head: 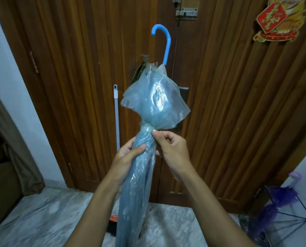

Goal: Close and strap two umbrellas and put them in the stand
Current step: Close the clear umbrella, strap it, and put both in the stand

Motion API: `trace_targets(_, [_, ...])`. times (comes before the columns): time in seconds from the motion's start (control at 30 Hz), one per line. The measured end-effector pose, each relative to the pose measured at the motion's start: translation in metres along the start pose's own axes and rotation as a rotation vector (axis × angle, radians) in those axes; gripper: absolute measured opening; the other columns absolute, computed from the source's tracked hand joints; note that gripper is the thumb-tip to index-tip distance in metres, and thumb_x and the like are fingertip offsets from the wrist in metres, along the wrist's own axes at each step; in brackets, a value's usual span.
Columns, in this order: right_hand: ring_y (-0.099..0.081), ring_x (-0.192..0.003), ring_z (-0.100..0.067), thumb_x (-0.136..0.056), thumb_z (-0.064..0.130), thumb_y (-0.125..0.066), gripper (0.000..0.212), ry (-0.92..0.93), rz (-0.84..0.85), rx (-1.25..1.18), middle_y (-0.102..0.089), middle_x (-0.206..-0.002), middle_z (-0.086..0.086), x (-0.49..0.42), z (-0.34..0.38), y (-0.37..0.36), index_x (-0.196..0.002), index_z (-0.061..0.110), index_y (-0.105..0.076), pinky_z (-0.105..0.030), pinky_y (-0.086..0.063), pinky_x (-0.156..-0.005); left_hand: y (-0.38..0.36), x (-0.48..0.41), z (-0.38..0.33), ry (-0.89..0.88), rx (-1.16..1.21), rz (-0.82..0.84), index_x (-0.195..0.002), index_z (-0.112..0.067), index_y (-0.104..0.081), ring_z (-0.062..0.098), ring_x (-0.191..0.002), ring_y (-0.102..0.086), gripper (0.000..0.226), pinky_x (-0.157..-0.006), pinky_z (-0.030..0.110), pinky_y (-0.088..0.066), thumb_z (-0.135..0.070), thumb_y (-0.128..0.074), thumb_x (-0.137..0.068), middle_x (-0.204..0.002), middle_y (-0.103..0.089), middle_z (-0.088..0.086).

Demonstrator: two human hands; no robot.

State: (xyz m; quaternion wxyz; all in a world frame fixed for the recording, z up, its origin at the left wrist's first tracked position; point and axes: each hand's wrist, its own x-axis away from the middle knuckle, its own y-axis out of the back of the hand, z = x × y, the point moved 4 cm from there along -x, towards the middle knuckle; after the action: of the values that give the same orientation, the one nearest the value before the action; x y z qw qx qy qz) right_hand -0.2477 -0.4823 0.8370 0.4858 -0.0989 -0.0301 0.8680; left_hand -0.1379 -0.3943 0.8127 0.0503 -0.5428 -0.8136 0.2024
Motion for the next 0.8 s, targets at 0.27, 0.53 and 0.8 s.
trace_targets(0.27, [-0.075,-0.077,-0.013,-0.078,0.023,-0.084,0.018,0.185,-0.133,0.17,-0.078,-0.08,-0.002,0.004,0.021,-0.005,-0.086,0.008,-0.079,-0.026,-0.06,-0.063,0.0,0.001,-0.043,-0.288,-0.683,-0.108,-0.123,-0.033,-0.058,0.011,-0.104,-0.063,0.035,-0.074,0.015,-0.053,-0.015,-0.061,-0.093,-0.117,-0.06,-0.01])
trace_targets(0.53, [-0.075,-0.073,-0.018,-0.082,0.022,-0.08,0.012,0.231,-0.103,0.286,-0.078,-0.081,0.001,0.002,0.026,-0.004,-0.088,0.011,-0.08,-0.039,-0.063,-0.067,0.0,0.004,-0.046,-0.187,-0.79,0.03,-0.132,-0.037,-0.05,-0.005,-0.102,-0.063,0.063,-0.085,0.016,-0.053,-0.035,-0.08,-0.076,-0.12,-0.063,-0.016])
trace_targets(0.8, [-0.075,-0.08,-0.015,-0.089,0.01,-0.071,0.012,0.117,0.032,0.065,-0.077,-0.09,-0.009,0.006,0.026,-0.003,-0.098,0.005,-0.075,-0.023,-0.061,-0.067,0.003,0.003,-0.03,-0.276,-0.603,-0.045,-0.119,-0.038,-0.052,0.012,-0.103,-0.067,0.055,-0.085,0.031,-0.057,-0.026,-0.079,-0.073,-0.116,-0.065,0.001])
